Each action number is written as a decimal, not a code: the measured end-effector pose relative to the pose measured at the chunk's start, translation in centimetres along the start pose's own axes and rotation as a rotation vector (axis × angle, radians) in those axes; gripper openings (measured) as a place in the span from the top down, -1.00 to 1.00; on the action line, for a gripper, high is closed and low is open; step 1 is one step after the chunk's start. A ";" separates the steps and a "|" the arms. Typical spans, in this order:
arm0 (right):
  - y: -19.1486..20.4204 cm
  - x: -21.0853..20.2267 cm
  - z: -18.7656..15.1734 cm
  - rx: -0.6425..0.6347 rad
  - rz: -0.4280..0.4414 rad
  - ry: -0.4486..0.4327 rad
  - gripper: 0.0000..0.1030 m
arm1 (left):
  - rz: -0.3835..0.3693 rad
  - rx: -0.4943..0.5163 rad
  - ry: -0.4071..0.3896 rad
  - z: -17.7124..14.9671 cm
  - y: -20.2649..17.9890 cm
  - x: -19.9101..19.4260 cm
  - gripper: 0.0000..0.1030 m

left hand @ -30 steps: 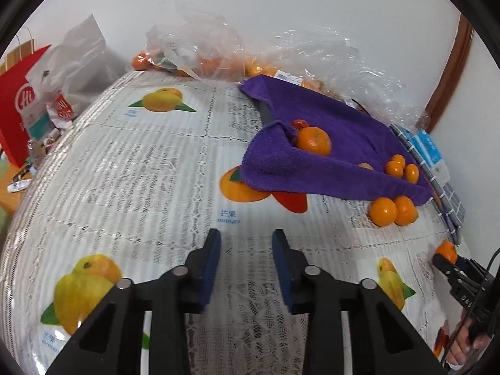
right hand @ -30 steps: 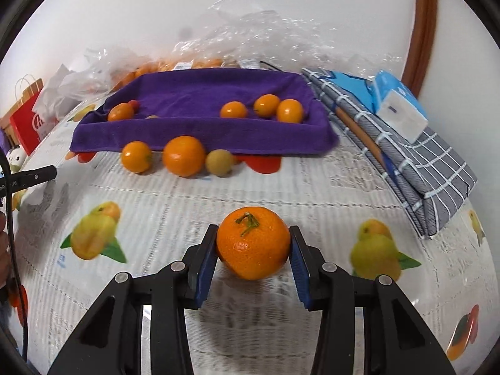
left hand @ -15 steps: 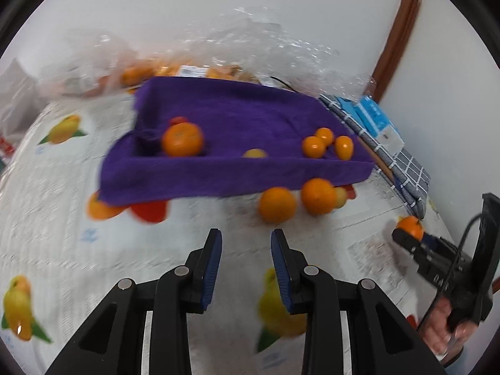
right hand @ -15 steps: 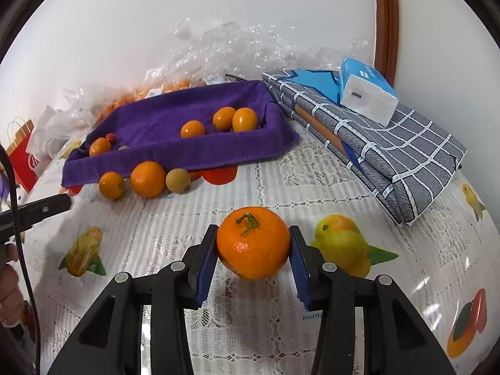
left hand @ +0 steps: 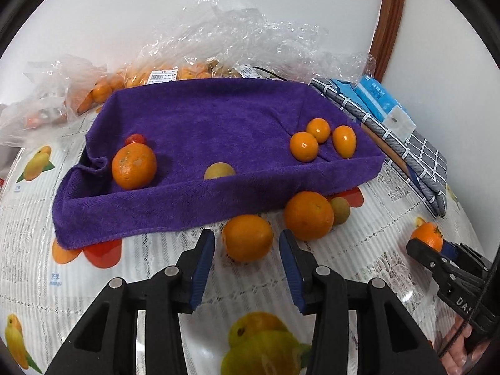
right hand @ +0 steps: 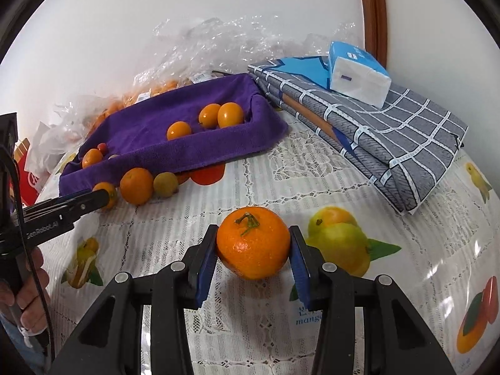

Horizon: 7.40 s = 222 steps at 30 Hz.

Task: Organize fruits
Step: 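Grasp a large orange with the right gripper while the left grasps another orange, then carry both held oranges over the purple towel, then lower and open the right gripper while the left releases its orange onto the towel, then grasp a yellow-green fruit with the right gripper while the left grasps an orange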

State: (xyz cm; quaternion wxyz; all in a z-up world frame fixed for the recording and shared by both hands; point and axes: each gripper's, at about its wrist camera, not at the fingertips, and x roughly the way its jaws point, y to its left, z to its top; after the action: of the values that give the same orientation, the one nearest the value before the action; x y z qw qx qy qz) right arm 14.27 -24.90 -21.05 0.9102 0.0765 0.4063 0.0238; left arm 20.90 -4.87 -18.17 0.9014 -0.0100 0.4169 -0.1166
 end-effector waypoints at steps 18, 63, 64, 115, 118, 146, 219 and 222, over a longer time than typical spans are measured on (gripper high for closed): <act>-0.2 -0.1 0.0 0.006 -0.014 -0.006 0.16 | -0.094 -0.116 -0.133 -0.8 2.1 -1.7 0.33; 4.8 -1.2 11.9 0.035 0.067 -0.174 0.16 | -0.022 -0.240 -0.408 7.3 7.2 -9.4 0.33; 5.0 -0.8 12.4 0.035 0.073 -0.180 0.16 | -0.023 -0.242 -0.406 7.7 7.1 -8.7 0.33; 6.0 8.5 10.4 -0.039 0.074 -0.035 0.14 | -0.069 -0.214 -0.148 5.6 6.3 2.8 0.32; 6.1 8.3 10.4 -0.044 0.076 -0.046 0.14 | -0.061 -0.205 -0.142 5.6 6.2 2.9 0.32; 5.7 6.2 10.3 -0.040 -0.008 -0.174 -0.06 | -0.074 -0.199 -0.105 5.6 6.1 3.3 0.32; 5.6 4.4 4.1 -0.105 0.022 0.011 0.50 | -0.005 -0.147 -0.189 -0.1 7.6 -3.2 0.16; 4.6 3.9 3.9 -0.101 0.008 0.002 0.50 | -0.014 -0.122 -0.173 -0.3 6.5 -2.9 0.16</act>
State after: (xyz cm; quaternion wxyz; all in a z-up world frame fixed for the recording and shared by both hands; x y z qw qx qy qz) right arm 19.83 -20.38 -20.60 0.9124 0.0320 0.4052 0.0478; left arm 20.15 2.12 -16.98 0.9310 -0.0777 0.3435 -0.0961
